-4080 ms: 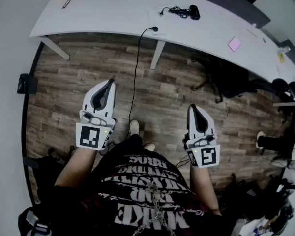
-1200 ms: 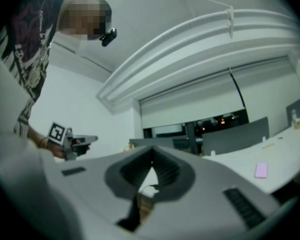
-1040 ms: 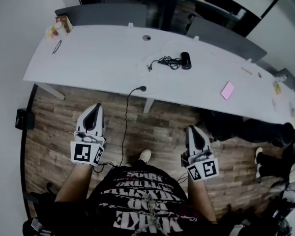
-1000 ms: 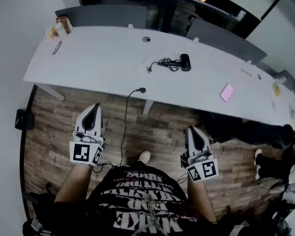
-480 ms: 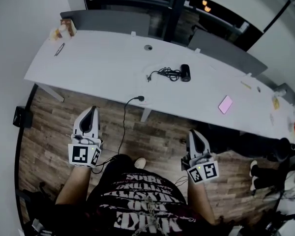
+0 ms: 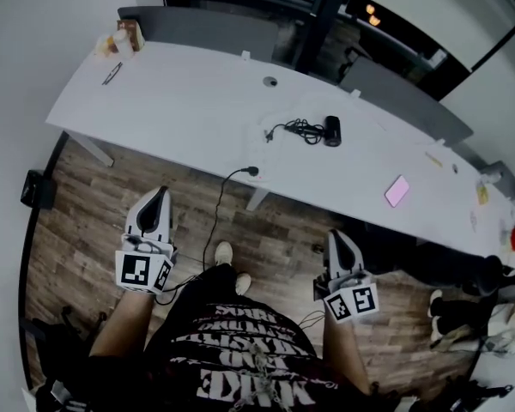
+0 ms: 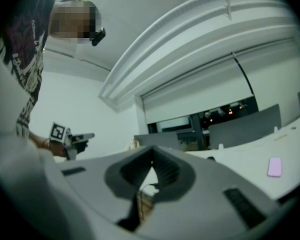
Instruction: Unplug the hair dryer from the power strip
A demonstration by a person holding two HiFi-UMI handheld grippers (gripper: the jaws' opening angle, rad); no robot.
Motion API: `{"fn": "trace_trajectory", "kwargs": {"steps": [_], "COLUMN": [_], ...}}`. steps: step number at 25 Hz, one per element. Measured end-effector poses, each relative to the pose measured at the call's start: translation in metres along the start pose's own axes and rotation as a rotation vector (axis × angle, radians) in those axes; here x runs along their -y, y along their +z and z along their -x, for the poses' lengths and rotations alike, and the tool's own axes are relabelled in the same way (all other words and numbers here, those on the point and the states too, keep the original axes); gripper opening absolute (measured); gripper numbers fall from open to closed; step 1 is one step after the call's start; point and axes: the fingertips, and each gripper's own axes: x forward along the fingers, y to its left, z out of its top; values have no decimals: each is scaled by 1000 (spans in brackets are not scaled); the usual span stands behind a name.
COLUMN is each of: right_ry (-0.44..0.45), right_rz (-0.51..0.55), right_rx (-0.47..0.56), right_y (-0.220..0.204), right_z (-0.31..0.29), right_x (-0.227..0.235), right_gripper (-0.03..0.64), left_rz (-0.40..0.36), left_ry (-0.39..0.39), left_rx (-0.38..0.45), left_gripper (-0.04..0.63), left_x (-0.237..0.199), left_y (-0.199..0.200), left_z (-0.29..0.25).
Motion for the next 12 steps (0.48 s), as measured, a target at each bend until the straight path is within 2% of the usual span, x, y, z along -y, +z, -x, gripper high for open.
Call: {"fn": "trace_trajectory", "kwargs": {"steps": [5, 12], "right_ry": [65, 60], "right_rz": [35, 25], "right_rx": [-18, -8], "right_y": [3, 4], "right_z": [-12, -15], "right_x": [-18, -11], "right_gripper": [31, 31], "left_rz": [9, 21], "left_ry": [-5, -27], "left_rx": [6, 0], "left_gripper": [20, 20], "left_x": [1, 17], "left_y": [1, -8], "left_z": [0, -3]}}
